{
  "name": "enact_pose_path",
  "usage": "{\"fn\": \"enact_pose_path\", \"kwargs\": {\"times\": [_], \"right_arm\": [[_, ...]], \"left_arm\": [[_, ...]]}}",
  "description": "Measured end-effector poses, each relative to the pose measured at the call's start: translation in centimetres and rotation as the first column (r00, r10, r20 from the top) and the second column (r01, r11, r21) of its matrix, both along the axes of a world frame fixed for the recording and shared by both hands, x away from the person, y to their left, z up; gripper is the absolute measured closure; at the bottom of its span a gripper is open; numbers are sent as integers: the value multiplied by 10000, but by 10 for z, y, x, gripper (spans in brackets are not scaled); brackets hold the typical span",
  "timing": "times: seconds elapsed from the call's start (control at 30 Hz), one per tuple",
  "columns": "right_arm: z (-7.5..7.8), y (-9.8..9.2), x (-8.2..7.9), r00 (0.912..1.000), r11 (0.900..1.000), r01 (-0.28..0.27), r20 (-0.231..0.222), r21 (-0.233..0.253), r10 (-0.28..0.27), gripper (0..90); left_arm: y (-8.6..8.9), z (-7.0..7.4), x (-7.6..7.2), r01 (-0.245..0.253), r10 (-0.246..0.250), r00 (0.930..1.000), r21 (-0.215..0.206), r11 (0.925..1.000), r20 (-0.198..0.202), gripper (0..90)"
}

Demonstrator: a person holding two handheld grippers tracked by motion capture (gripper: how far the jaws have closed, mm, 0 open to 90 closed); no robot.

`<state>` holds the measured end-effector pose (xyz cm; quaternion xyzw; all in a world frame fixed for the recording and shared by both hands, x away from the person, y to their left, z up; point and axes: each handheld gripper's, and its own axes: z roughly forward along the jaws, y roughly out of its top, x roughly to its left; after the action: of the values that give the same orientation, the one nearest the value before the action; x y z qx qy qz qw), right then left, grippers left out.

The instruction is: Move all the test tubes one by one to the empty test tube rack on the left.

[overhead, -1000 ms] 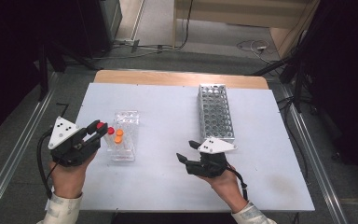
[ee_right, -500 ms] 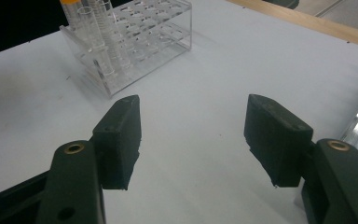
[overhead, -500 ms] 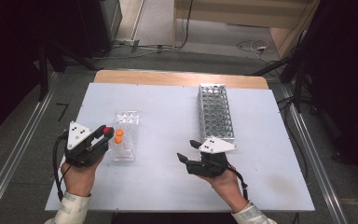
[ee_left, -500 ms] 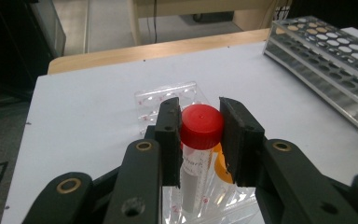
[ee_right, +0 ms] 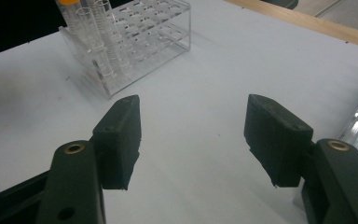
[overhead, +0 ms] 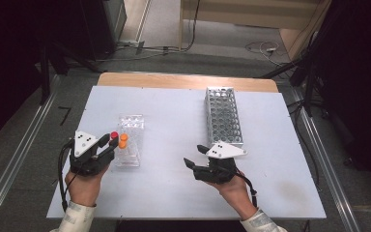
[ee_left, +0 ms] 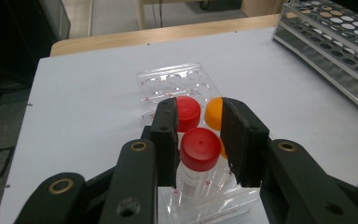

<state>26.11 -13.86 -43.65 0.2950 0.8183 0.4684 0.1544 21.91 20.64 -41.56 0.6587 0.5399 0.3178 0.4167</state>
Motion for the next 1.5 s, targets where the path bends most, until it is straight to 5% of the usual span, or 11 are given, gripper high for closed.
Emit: {"fn": "enact_pose_path", "kwargs": {"times": [0.27,0.5,0.77,1.5], "right_arm": [[0,-1,1,10000,10000,71,-43,21,-70,342],[0,-2,2,9999,9999,105,-54,6,-105,337],[-1,-3,3,9998,9999,173,-60,3,-173,336],[5,-20,11,9974,9972,718,-24,211,-718,317]], "left_arm": [[1,3,-2,91,-88,9999,-305,9995,72,586],[2,7,-3,403,-399,9992,-946,9947,57,431],[2,10,-2,370,-385,9992,-1204,9920,-105,221],[17,8,-5,262,-258,9997,-1355,9904,46,189]]}}
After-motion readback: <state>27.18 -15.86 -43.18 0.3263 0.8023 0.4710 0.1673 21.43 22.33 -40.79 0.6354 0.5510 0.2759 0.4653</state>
